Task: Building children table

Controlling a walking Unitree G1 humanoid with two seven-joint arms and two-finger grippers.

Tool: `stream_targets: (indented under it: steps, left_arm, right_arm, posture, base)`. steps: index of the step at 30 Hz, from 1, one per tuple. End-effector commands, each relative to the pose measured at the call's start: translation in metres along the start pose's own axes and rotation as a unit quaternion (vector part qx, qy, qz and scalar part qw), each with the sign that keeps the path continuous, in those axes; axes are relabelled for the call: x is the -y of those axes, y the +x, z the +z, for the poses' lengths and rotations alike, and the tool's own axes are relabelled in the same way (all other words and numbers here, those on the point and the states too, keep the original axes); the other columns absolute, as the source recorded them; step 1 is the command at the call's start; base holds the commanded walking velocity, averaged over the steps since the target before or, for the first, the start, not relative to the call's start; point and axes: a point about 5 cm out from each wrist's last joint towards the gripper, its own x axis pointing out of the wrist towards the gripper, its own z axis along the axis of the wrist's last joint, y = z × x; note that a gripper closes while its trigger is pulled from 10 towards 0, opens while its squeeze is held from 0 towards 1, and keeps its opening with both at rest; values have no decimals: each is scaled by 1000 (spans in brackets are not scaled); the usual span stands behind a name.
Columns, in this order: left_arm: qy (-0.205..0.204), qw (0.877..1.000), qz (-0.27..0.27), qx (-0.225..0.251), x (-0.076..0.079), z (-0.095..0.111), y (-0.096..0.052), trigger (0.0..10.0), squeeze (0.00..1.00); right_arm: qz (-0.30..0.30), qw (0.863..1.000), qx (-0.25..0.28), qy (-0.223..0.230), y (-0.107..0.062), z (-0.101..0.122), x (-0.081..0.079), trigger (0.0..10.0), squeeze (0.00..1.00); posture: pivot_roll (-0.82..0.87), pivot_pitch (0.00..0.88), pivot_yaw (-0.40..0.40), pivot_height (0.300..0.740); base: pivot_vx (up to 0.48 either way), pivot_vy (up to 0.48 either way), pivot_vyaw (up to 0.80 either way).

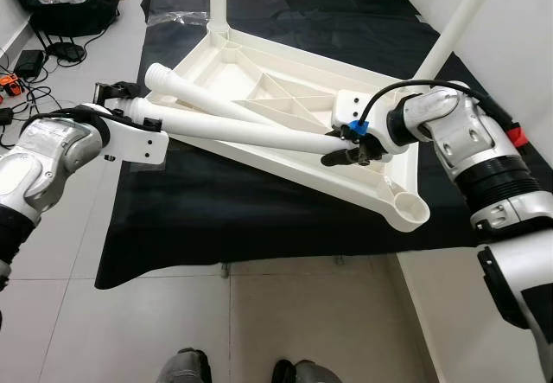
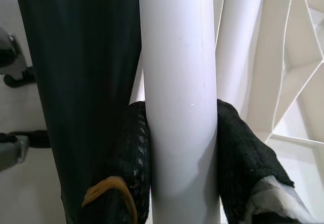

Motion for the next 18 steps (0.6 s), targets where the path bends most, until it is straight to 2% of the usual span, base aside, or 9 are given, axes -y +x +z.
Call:
stream_targets:
  steps: [1,11,12,13,14,18]
  left_arm:
    - [-5,1000,13,2,-4,3,2,10000,0]
    - [-12,999,31,-2,-11,5,7,10000,0]
    - [-13,999,37,-4,-13,5,7,4627,0]
    - [-13,999,37,-4,-13,5,7,4627,0]
    - [-15,999,39,-5,-14,4,8,0,0]
    - [-23,999,45,-10,-15,2,7,0,0]
  right_arm:
    - [-3,1000,25,4,-4,5,1,0,0]
    - [1,999,30,19,-2,7,-2,0,0]
    - [1,999,29,19,-2,8,-2,0,0]
    - [1,999,29,19,-2,8,-2,0,0]
    - [2,999,29,18,-2,8,-2,0,0]
    - [4,999,30,19,-3,8,-3,0,0]
  posture:
    - [23,130,-105,740]
    - [21,129,-104,740]
    - [19,128,-104,740]
    - [19,128,-104,740]
    - [19,128,-104,740]
    - [17,129,-103,740]
  base:
    - [0,0,0]
    - [0,0,0]
    - [0,0,0]
    - [0,0,0]
    - [0,0,0]
    - [0,0,0]
